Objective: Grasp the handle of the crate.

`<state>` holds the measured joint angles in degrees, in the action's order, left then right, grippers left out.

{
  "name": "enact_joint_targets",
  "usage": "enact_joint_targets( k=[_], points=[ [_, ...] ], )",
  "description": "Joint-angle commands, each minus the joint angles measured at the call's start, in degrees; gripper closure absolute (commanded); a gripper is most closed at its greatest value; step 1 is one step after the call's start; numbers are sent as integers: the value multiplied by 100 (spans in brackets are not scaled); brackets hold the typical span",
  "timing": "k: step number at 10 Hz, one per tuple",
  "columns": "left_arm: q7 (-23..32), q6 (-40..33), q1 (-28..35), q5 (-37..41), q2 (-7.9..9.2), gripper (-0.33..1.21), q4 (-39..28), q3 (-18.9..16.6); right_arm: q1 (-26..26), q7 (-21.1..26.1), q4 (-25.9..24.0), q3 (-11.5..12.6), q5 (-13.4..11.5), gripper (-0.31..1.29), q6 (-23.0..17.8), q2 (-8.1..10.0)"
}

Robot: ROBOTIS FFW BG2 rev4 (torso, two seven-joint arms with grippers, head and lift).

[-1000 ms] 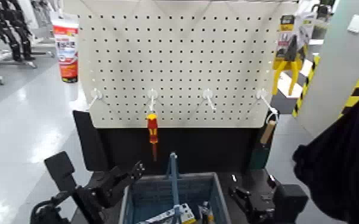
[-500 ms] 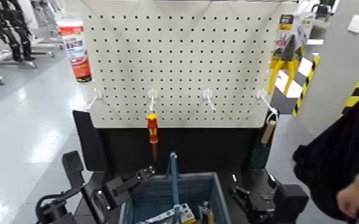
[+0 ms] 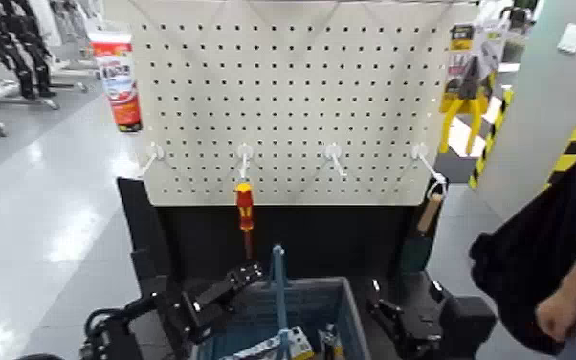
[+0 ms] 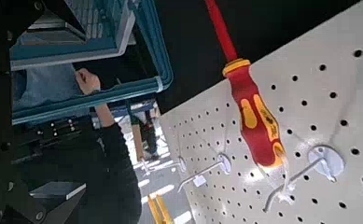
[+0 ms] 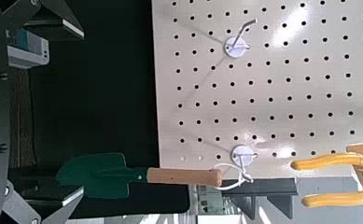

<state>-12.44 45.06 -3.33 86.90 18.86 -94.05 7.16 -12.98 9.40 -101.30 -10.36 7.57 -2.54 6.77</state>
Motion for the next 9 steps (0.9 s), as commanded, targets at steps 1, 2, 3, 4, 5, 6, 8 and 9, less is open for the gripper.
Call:
enact_joint_targets(
  k=[1,2,3,4,5,6,8,9],
  points=[
    [-233,99,-379,143,21,18,590,286,-11,0,5,-1,8,14,-28,-9],
    [-347,117,-493,178,21,18,757,401,-11,0,5,-1,8,14,-36,-9],
    [-373,134,-581,231,21,18,880,471,-11,0,5,-1,8,14,-36,-9],
    [-461,134,-686,266,21,18,1047,576,-11,0,14,-1,17,14,-36,-18],
    [-470,125,-739,283,12,21,1099,629,-11,0,14,-1,17,14,-54,-9],
    [-497,117,-783,292,12,31,1161,664,-11,0,14,-1,17,14,-45,-18],
    [-567,108,-862,433,-5,66,1319,787,-11,0,14,-1,26,14,-54,-18],
    [-628,108,-871,486,-23,75,1381,831,-11,0,14,-1,34,14,-54,-18]
  ],
)
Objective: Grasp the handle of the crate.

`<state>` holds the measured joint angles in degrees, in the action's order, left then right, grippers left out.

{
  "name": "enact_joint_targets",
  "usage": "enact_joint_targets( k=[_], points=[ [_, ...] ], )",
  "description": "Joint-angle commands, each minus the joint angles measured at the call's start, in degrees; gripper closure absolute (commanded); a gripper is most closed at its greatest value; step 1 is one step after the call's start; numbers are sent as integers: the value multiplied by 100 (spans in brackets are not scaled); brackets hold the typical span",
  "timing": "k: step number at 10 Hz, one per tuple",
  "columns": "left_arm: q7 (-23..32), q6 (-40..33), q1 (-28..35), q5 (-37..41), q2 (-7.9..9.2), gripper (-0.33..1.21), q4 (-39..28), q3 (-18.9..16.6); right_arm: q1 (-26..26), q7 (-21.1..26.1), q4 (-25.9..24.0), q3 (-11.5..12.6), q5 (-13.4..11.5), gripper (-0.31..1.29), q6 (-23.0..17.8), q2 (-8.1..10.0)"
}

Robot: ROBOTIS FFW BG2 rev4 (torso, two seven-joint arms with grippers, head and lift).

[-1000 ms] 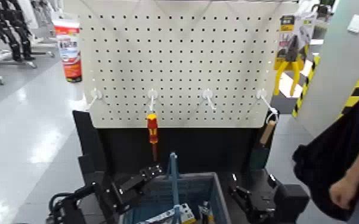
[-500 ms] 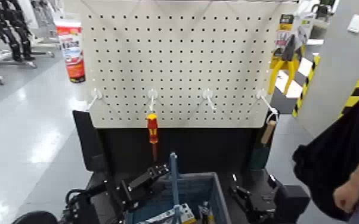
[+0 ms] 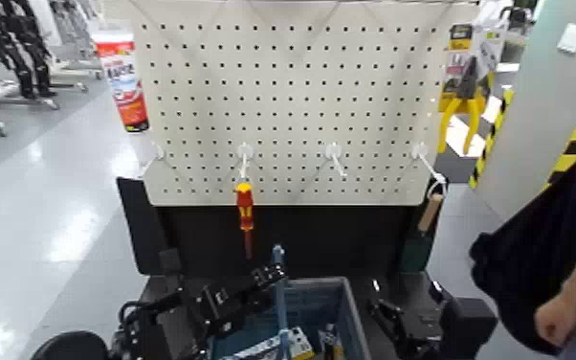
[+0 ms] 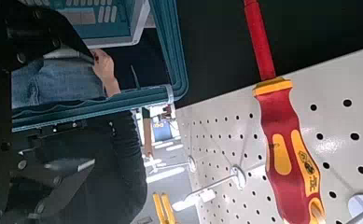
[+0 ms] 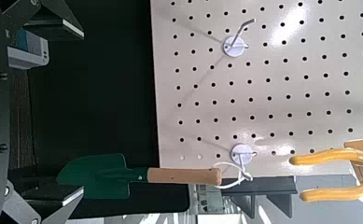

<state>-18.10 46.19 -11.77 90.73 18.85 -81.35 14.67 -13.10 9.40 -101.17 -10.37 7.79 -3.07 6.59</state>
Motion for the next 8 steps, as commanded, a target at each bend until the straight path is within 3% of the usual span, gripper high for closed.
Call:
enact_joint_targets(
  k=[1,4,8],
  points=[
    [-71,-5,-27,120,-40,97,119,80,0,-9,0,9,12,14,-10,0],
    [-79,-5,17,120,-66,119,110,62,-9,0,0,18,12,14,-10,0],
    [-88,-40,131,120,-119,119,5,1,-9,0,9,18,12,14,-1,-9]
  ],
)
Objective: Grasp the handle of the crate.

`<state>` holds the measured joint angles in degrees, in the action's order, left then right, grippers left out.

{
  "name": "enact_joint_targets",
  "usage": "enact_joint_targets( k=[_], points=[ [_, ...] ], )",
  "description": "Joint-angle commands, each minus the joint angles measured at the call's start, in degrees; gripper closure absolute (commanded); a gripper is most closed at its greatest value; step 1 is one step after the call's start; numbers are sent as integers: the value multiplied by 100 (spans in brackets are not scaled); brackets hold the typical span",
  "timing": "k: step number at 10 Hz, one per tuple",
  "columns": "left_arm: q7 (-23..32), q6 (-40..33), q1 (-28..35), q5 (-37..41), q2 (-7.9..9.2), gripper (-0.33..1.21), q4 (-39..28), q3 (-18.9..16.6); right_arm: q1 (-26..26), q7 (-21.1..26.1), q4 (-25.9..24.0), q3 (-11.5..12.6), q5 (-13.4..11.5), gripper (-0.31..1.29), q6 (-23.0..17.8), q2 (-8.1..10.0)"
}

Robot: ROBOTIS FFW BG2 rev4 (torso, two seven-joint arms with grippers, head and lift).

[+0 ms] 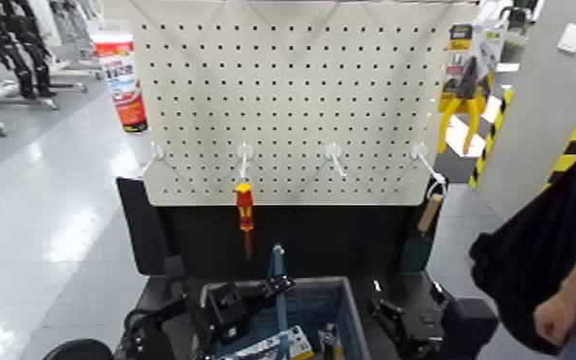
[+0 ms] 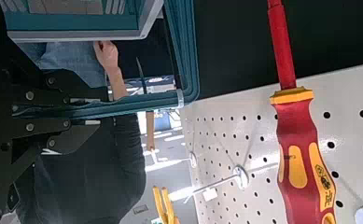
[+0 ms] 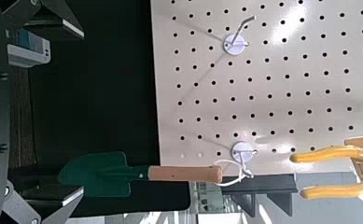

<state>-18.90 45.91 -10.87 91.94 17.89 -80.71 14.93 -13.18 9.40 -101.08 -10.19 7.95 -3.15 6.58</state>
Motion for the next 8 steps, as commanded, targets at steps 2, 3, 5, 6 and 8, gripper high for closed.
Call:
enact_joint_targets(
  k=[2,3,5,6,8],
  points=[
    [-8,-38,155,-1,-66,119,-217,-104,-9,0,1,0,-4,14,16,-7],
    [1,-38,225,-1,-75,119,-349,-140,-9,0,1,0,-4,14,25,-7],
    [27,-47,375,35,-110,119,-630,-192,0,0,1,17,-4,14,43,-7],
    [53,-55,436,87,-128,119,-718,-201,0,0,1,17,-4,14,43,-7],
    [124,-91,551,219,-154,119,-920,-219,9,0,1,17,-13,14,43,10]
  ],
)
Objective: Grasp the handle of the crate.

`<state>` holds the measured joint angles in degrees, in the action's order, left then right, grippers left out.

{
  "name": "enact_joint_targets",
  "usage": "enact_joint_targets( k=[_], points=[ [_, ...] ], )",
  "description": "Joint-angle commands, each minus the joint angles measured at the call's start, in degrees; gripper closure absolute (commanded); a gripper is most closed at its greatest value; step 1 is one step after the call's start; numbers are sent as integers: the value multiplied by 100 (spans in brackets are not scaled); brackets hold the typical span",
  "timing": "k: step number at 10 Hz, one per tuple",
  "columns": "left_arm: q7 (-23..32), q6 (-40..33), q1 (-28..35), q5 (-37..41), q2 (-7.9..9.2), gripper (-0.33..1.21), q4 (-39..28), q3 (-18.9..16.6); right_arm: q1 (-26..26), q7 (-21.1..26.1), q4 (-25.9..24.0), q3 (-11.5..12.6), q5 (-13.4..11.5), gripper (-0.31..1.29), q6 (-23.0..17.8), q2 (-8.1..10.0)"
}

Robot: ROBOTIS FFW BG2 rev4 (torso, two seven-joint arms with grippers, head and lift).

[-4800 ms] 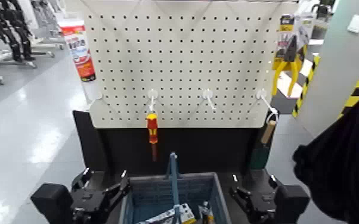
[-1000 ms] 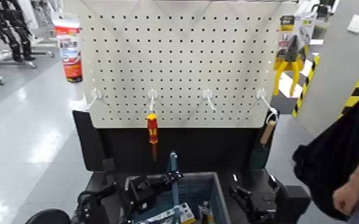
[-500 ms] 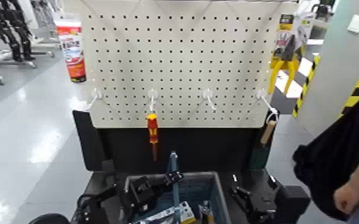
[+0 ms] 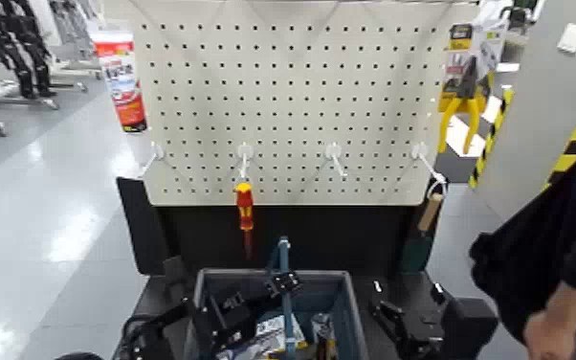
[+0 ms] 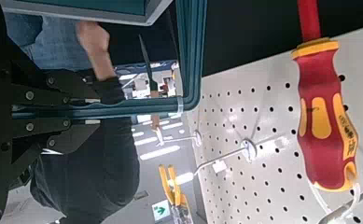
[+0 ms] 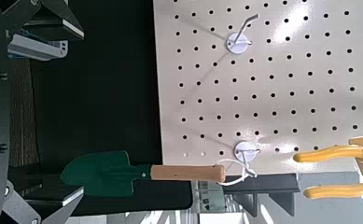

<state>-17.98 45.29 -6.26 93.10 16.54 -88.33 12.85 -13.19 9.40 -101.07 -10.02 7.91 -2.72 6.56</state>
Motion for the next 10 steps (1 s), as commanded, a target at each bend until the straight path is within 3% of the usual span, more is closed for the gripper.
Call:
enact_joint_targets(
  k=[1,10],
  points=[
    [75,-38,169,165,-28,119,-272,-37,9,0,0,0,-9,14,-1,12],
    [172,-152,626,604,-213,119,-826,-11,9,0,-9,8,-97,15,-27,29]
  ],
)
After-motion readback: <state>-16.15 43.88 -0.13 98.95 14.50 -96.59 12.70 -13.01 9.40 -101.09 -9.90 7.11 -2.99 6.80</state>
